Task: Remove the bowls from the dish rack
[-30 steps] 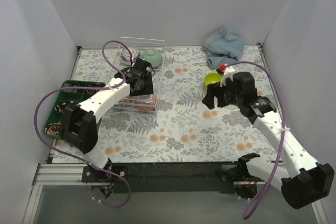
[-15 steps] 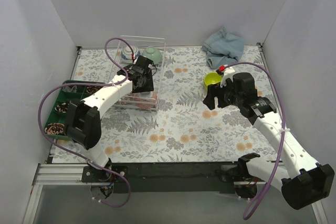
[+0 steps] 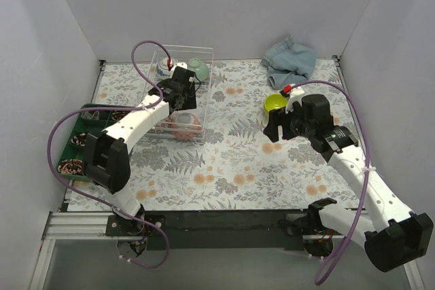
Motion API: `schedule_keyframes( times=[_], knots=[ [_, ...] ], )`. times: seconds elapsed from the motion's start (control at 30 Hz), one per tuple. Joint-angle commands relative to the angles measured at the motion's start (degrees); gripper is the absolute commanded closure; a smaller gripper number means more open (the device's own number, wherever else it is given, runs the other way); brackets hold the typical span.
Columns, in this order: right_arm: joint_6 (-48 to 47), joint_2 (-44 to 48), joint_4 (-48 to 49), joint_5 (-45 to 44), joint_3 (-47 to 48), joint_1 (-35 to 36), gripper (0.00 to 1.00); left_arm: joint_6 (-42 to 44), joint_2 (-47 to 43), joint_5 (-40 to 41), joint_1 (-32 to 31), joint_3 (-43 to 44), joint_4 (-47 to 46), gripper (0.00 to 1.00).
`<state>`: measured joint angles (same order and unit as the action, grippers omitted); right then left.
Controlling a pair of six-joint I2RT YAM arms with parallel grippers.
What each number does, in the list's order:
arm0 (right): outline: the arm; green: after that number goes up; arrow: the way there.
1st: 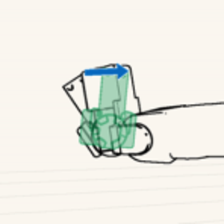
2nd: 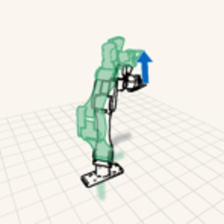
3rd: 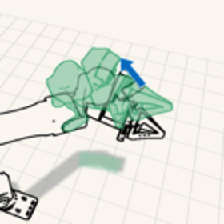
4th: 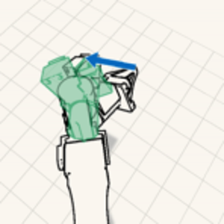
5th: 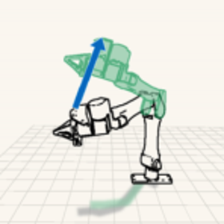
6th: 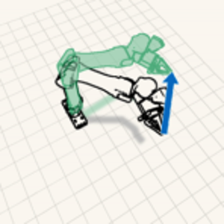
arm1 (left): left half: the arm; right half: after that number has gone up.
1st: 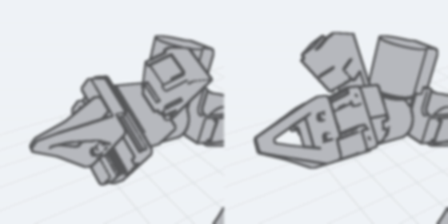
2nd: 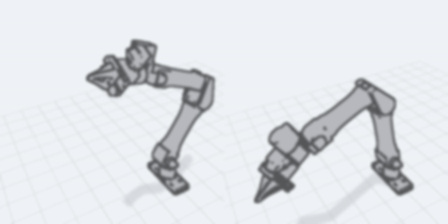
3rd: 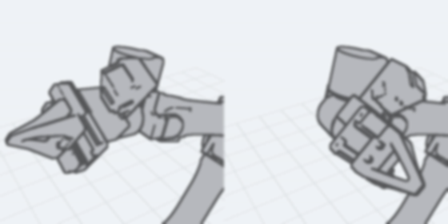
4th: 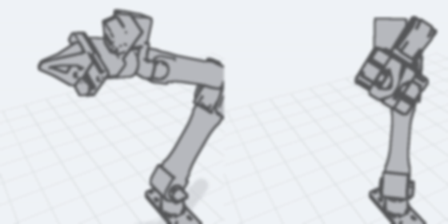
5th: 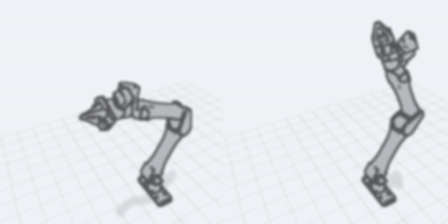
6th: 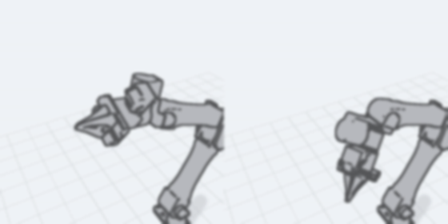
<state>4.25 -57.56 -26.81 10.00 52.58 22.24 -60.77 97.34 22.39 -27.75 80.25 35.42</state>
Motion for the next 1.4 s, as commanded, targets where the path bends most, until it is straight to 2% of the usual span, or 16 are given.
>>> schedule_keyframes(
  times=[0.0,0.1,0.23,0.43,0.53,0.77,0.9,1.0,1.37],
  knots=[
    [-0.7,1.7,1.5,-0.2,-1.2,0.1,0.18,3.3,-5.1,3.7,0.9,-1.4,-4.0,0.4],
    [-0.8,1.7,1.2,-0.2,-1.3,0.1,0.18,1.9,-4.8,2.9,0.9,-0.8,-0.9,0.27],
    [-0.5,2.1,1.2,0.8,-1.5,0.1,0.18,0.7,-5.6,5.3,1.3,-1.8,1.6,0.26],
    [-0.6,2.5,1.1,1.6,-2.6,0.0,0.18,5.8,-4.4,12.3,2.9,-1.8,3.3,0.18],
    [-0.6,2.5,1.1,1.9,-2.9,0.0,0.18,7.0,-3.3,13.3,3.5,-0.7,4.3,0.18],
    [-1.0,3.1,0.9,2.0,-3.7,0.1,0.18,6.4,-2.1,12.1,3.5,-1.1,8.9,0.14],
    [-1.3,2.9,0.7,2.3,-4.0,0.1,0.18,6.8,-2.0,7.5,3.1,-1.4,10.4,0.04],
    [-1.4,2.5,0.6,2.5,-3.8,0.1,0.19,6.8,-2.5,6.1,1.4,-2.2,10.7,0.02],
    [-1.5,0.5,0.8,3.8,-2.7,0.1,0.18,3.8,-5.3,0.8,-4.5,-4.9,13.8,0.02]
  ],
)
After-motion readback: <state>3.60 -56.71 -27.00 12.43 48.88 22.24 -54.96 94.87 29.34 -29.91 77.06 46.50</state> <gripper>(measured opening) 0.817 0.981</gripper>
